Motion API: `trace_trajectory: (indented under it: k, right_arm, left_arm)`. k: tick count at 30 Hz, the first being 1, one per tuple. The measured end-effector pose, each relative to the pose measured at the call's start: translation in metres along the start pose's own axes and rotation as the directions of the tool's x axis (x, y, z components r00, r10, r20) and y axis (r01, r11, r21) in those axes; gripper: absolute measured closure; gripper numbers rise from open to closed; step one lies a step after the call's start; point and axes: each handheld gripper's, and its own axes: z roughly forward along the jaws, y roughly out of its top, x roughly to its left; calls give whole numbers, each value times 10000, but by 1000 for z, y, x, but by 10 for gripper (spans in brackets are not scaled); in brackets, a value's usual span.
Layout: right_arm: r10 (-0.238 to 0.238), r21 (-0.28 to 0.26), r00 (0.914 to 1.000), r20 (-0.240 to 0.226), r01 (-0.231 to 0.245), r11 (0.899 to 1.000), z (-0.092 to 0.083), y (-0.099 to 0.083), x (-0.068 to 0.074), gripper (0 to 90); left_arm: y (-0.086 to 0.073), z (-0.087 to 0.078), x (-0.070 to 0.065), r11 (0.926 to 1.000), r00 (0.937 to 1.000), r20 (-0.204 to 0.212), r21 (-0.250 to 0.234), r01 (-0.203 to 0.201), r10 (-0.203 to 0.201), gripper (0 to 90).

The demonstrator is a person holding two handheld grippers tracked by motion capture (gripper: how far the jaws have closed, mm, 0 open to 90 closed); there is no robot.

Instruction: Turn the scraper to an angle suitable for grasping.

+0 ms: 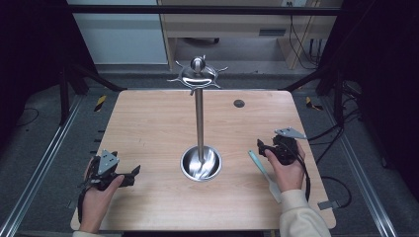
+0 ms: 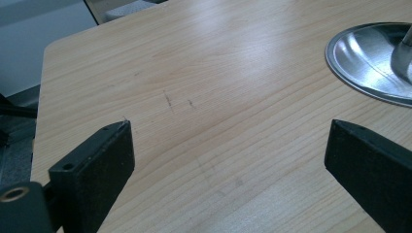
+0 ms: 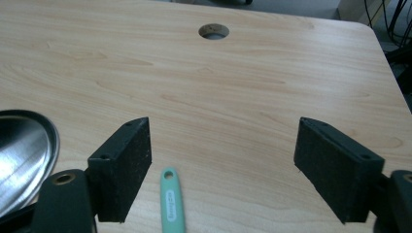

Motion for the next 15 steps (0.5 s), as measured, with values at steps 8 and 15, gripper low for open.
trace_trajectory:
  k: [8, 15]
  right_arm:
    - [-576, -10, 9983, 115, 576, 9983, 13, 9, 20, 491]
    - [-1540, 804, 9836, -936, 1617, 9836, 24, 1, 41, 755]
  left_arm:
    - [0, -1, 0, 10000, 10000, -76, -22, -40, 40, 39]
    - [2, -2, -2, 9998, 9999, -89, -145, -138, 137, 41]
